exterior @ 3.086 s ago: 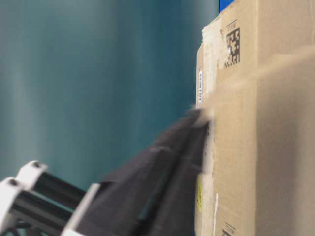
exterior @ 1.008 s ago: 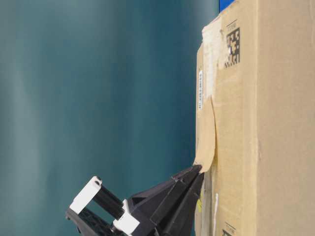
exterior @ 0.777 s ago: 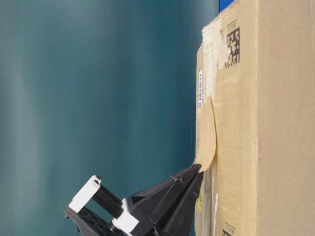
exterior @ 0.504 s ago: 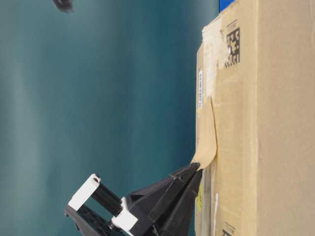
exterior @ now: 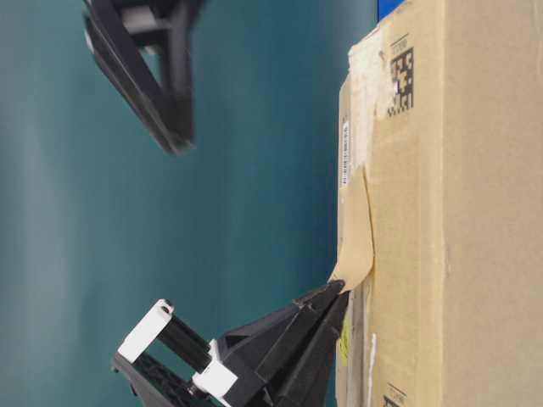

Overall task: Apply tape along the seams of the closed cardboard box to seal it securely.
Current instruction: 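Move the right gripper in and press the tape onto the box top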

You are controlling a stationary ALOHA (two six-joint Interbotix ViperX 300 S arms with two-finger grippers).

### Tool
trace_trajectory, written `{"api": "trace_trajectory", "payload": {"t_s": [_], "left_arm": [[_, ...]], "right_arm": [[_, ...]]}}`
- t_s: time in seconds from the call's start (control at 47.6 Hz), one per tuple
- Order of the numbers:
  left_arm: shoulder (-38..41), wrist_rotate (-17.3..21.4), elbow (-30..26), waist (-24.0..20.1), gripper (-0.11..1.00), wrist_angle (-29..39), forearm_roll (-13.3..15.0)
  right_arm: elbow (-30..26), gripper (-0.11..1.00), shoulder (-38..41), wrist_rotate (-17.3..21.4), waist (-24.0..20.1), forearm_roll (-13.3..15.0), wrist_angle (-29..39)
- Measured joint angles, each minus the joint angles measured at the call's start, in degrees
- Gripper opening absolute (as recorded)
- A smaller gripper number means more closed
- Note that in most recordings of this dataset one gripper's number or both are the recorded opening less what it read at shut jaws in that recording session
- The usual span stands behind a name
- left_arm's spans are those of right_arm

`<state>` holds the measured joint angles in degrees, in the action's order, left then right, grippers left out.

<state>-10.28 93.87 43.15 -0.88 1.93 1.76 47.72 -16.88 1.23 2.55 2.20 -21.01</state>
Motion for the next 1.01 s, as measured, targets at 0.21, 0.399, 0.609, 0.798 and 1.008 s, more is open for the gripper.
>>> {"api": "trace_trajectory", "payload": {"t_s": [0.21,0.399,0.609,0.798,1.008], "left_arm": [[0.00,-0.09,0.00,0.00,0.02,0.00,0.00],[0.00,-0.09,0.00,0.00,0.02,0.00,0.00],[0.00,-0.35,0.00,0.00,0.02,0.18,0.00],[0.00,-0.62,0.00,0.00,0.02,0.26,0.00],[0.00,-0.70,0.00,0.00,0.02,0.35,0.00]], "right_arm": [[-3.69,0.52,8.44,0.00,0.62,0.00,-0.35],[-4.48,0.47,13.10,-0.09,0.79,0.00,-2.02],[-4.48,0.42,15.38,-0.18,0.88,0.09,-3.34],[-4.39,0.42,17.31,-0.44,0.88,0.09,-3.43],[-4.39,0.42,18.98,-0.44,1.05,0.00,-3.52]]}}
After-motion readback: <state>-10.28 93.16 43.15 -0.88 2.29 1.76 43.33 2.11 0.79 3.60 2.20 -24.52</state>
